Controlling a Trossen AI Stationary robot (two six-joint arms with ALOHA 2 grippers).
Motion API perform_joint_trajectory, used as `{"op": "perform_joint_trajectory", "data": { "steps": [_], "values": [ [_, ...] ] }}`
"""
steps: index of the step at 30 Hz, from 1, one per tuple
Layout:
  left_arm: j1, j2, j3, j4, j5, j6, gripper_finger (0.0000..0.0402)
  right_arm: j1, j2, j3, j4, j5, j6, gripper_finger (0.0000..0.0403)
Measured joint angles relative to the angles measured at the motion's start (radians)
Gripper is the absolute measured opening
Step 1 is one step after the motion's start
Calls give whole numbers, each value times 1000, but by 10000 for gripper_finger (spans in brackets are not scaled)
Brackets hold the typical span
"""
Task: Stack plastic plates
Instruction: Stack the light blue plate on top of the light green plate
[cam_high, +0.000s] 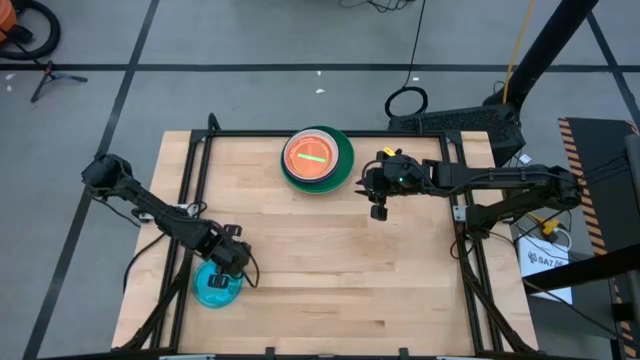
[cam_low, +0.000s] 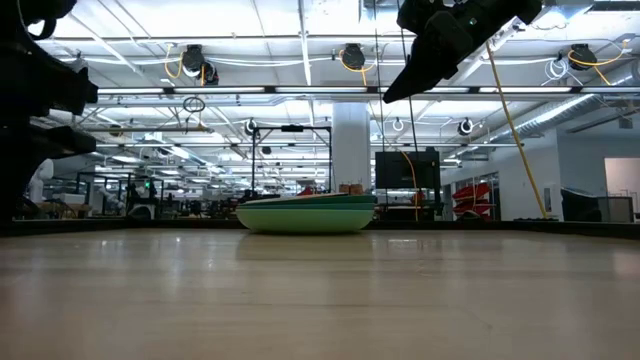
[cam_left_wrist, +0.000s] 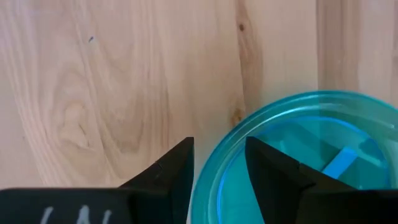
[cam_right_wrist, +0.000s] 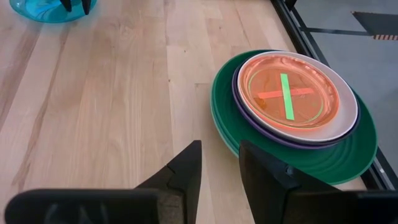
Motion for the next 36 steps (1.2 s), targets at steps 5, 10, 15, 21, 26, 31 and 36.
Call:
{"op": "perform_joint_trajectory", "data": {
  "steps": [5, 10, 15, 21, 26, 31, 36],
  "values": [
    [13, 5, 0, 16, 24, 21, 149, 0, 0, 0, -6, 0, -2, 100],
    [18, 45, 0, 40, 73, 35, 149, 0, 0, 0, -13, 0, -4, 100],
    [19, 65, 0, 45, 79, 62, 149, 0, 0, 0, -24, 0, -4, 100],
    [28, 64, 0, 53, 83, 63, 149, 0, 0, 0, -24, 0, -4, 100],
    [28, 64, 0, 53, 95, 69, 149, 0, 0, 0, -27, 0, -4, 100],
    [28, 64, 0, 55, 100, 68, 149, 0, 0, 0, -27, 0, -4, 100],
    [28, 64, -31, 103, 118, 60, 149, 0, 0, 0, -27, 0, -4, 100]
  ]
}}
